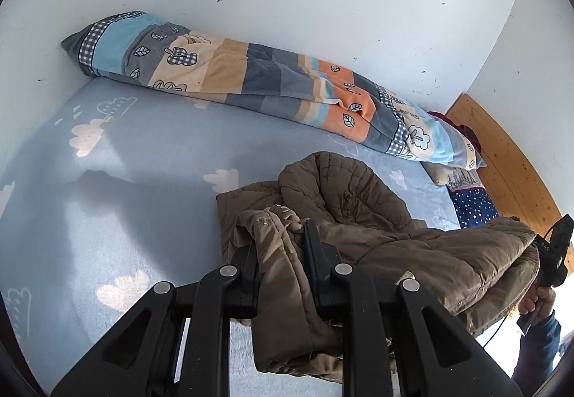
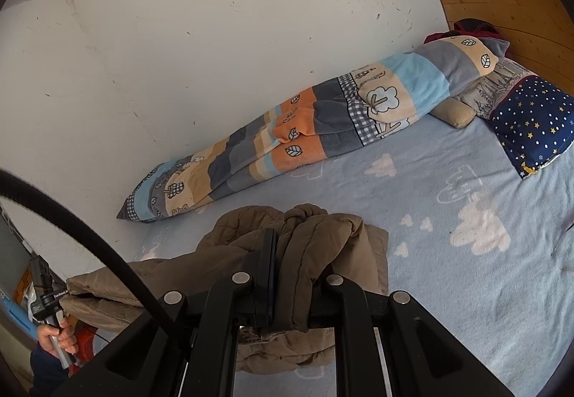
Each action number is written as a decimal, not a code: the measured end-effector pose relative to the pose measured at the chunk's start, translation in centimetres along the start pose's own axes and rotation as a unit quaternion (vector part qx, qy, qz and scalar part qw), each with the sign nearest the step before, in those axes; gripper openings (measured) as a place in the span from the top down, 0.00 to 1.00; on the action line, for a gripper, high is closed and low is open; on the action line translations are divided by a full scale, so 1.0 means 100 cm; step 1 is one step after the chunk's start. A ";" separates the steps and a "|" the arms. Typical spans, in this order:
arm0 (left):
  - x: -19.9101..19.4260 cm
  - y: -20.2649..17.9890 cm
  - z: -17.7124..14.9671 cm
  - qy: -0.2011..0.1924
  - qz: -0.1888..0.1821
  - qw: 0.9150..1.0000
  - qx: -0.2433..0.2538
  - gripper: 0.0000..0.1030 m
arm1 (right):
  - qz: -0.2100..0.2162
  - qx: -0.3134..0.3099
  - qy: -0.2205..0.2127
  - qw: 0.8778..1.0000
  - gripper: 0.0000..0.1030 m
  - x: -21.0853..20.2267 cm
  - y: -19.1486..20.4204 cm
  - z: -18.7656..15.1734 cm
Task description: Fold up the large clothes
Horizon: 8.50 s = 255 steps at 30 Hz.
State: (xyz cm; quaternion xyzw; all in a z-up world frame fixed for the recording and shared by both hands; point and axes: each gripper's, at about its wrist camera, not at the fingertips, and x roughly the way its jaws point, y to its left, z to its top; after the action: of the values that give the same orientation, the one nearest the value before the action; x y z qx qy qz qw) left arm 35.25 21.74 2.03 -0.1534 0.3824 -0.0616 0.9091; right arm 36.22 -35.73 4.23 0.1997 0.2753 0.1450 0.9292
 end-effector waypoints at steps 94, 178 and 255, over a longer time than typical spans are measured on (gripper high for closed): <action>0.149 -0.072 -0.095 0.050 0.113 0.990 0.070 0.29 | -0.042 -0.059 0.134 0.988 0.55 0.128 0.067 -0.110; 0.200 0.089 -0.059 0.154 -0.031 0.978 -0.141 0.23 | 0.010 0.245 0.177 0.953 0.13 0.152 -0.157 -0.109; -0.018 0.024 -0.098 0.061 -0.031 0.997 -0.047 0.26 | -0.080 0.019 0.076 0.994 0.34 -0.027 -0.033 -0.112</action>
State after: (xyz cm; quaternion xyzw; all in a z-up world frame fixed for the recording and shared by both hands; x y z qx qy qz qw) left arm 26.94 22.11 -3.98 -0.2036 0.4346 -0.0813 0.8736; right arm 28.18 -36.43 -4.66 0.1826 0.3631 0.0799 0.9102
